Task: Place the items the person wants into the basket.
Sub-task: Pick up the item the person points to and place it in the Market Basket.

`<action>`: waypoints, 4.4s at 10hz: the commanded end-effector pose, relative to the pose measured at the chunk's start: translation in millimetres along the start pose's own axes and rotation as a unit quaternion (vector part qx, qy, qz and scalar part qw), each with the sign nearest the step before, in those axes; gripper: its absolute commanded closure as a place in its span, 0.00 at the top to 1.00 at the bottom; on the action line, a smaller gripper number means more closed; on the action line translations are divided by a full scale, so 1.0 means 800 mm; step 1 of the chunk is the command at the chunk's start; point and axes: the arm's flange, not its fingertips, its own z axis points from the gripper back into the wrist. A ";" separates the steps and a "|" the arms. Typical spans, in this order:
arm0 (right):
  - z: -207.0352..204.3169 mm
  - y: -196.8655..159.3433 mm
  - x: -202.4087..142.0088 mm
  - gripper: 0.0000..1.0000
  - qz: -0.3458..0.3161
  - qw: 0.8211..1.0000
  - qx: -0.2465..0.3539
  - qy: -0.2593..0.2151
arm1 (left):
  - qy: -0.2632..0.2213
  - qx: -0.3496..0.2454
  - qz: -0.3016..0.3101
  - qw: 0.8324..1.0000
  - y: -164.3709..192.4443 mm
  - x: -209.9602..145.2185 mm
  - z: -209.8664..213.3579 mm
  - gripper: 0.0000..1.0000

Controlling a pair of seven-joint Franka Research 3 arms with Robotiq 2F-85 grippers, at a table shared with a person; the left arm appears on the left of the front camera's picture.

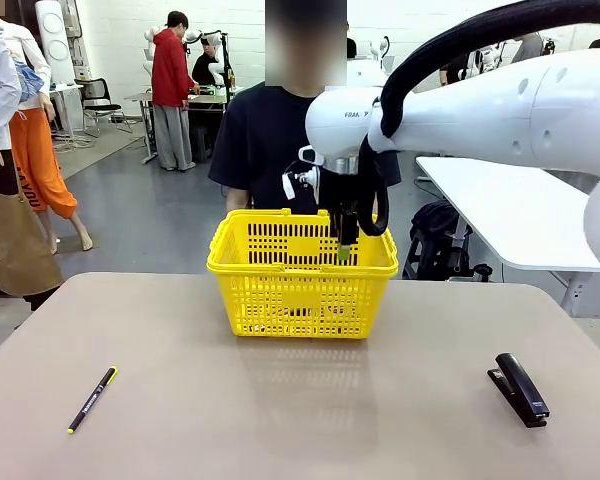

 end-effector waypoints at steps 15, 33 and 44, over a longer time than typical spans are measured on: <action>0.079 0.339 -0.255 1.00 -0.289 0.943 -0.141 -0.086 | -0.008 0.000 -0.009 1.000 0.002 -0.001 0.000 1.00; 0.232 0.428 -0.523 1.00 -0.177 0.861 -0.147 -0.454 | -0.008 0.000 -0.009 1.000 0.002 -0.001 0.000 1.00; 0.202 0.496 -0.635 1.00 -0.174 0.875 -0.184 -0.414 | -0.008 0.000 -0.009 1.000 0.002 -0.001 0.000 1.00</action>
